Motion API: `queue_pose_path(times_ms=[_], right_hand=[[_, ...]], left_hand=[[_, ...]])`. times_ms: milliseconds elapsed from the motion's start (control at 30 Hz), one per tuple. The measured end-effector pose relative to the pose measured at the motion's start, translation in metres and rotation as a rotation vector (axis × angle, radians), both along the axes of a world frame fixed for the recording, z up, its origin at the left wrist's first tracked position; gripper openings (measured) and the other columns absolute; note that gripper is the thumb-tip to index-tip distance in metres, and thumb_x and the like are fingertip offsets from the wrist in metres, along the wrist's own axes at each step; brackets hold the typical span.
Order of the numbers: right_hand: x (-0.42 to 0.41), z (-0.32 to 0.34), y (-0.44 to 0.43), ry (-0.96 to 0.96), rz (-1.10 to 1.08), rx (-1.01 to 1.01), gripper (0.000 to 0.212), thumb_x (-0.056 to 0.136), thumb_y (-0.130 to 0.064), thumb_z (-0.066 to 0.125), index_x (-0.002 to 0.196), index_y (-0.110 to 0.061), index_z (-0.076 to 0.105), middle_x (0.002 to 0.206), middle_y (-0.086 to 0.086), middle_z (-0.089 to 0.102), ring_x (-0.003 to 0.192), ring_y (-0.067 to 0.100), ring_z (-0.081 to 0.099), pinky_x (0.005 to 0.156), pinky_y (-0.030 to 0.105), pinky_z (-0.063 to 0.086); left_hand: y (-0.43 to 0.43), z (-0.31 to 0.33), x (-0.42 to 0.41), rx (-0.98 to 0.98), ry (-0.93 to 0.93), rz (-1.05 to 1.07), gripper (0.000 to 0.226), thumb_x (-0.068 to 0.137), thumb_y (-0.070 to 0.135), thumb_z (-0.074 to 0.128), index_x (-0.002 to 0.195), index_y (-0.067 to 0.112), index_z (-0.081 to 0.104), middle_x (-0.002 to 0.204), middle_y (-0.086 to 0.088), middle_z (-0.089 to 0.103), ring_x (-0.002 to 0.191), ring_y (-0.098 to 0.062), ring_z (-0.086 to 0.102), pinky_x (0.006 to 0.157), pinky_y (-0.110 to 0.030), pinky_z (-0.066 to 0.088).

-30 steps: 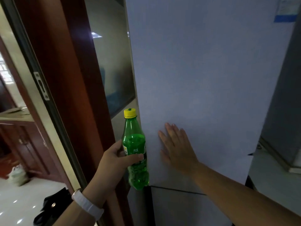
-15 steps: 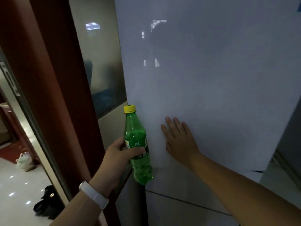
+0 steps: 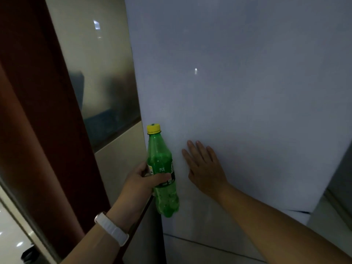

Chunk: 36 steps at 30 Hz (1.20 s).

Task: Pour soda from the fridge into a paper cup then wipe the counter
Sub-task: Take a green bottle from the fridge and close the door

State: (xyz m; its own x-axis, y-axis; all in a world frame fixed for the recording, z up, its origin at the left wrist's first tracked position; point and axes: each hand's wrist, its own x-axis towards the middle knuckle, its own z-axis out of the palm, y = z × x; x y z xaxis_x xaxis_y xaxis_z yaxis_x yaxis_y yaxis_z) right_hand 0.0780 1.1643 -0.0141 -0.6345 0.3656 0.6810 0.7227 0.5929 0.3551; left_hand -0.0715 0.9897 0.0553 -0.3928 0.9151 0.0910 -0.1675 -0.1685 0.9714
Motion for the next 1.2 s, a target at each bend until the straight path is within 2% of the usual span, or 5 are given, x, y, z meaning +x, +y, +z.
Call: queue_pose_path(times_ms=[367,733,900,1000,1200], right_hand=[[0.0,0.006,0.035,-0.033,0.005,-0.056,0.074,0.073,-0.011,0.062,0.144,-0.011,0.042,0.155,0.012,0.035,0.141,0.032,0.027,0.114,0.046,0.02],[0.009,0.024,0.017,-0.024,0.069,-0.282,0.06,0.073,-0.007,0.07,0.132,-0.006,0.057,0.152,0.014,0.039,0.139,0.034,0.038,0.114,0.05,0.022],[0.023,0.038,-0.015,0.258,0.079,-0.737,0.05,0.096,-0.017,0.052,0.145,-0.018,0.041,0.162,-0.001,0.014,0.149,0.015,0.007,0.119,0.026,0.004],[0.032,0.04,-0.037,0.486,0.074,-1.093,0.047,0.096,-0.018,0.053,0.141,-0.025,0.043,0.152,-0.005,0.034,0.139,0.01,0.029,0.11,0.017,0.017],[0.062,0.026,-0.065,0.804,0.082,-1.605,0.036,0.089,-0.036,0.061,0.124,-0.026,0.06,0.121,-0.006,0.065,0.112,0.01,0.06,0.1,0.032,0.049]], left_hand=[[0.039,-0.001,-0.02,0.025,0.083,-0.033,0.036,0.069,-0.015,0.071,0.097,0.008,0.071,0.085,-0.007,0.077,0.072,-0.02,0.072,0.06,-0.028,0.057],[0.062,0.001,-0.016,0.046,0.128,-0.132,0.055,0.046,0.025,0.085,0.1,0.021,0.076,0.101,-0.01,0.076,0.096,-0.037,0.07,0.089,-0.059,0.053],[0.069,0.001,-0.007,0.063,0.11,-0.219,0.052,0.049,0.017,0.085,0.099,0.02,0.076,0.1,-0.009,0.075,0.096,-0.034,0.07,0.086,-0.048,0.057],[0.075,0.0,0.001,0.075,0.11,-0.264,0.041,0.064,0.001,0.081,0.1,0.02,0.074,0.096,-0.006,0.076,0.092,-0.028,0.071,0.077,-0.039,0.058],[0.083,-0.005,0.028,0.065,0.125,-0.365,0.039,0.068,-0.002,0.078,0.101,0.02,0.073,0.098,-0.006,0.076,0.096,-0.028,0.07,0.083,-0.041,0.057]])
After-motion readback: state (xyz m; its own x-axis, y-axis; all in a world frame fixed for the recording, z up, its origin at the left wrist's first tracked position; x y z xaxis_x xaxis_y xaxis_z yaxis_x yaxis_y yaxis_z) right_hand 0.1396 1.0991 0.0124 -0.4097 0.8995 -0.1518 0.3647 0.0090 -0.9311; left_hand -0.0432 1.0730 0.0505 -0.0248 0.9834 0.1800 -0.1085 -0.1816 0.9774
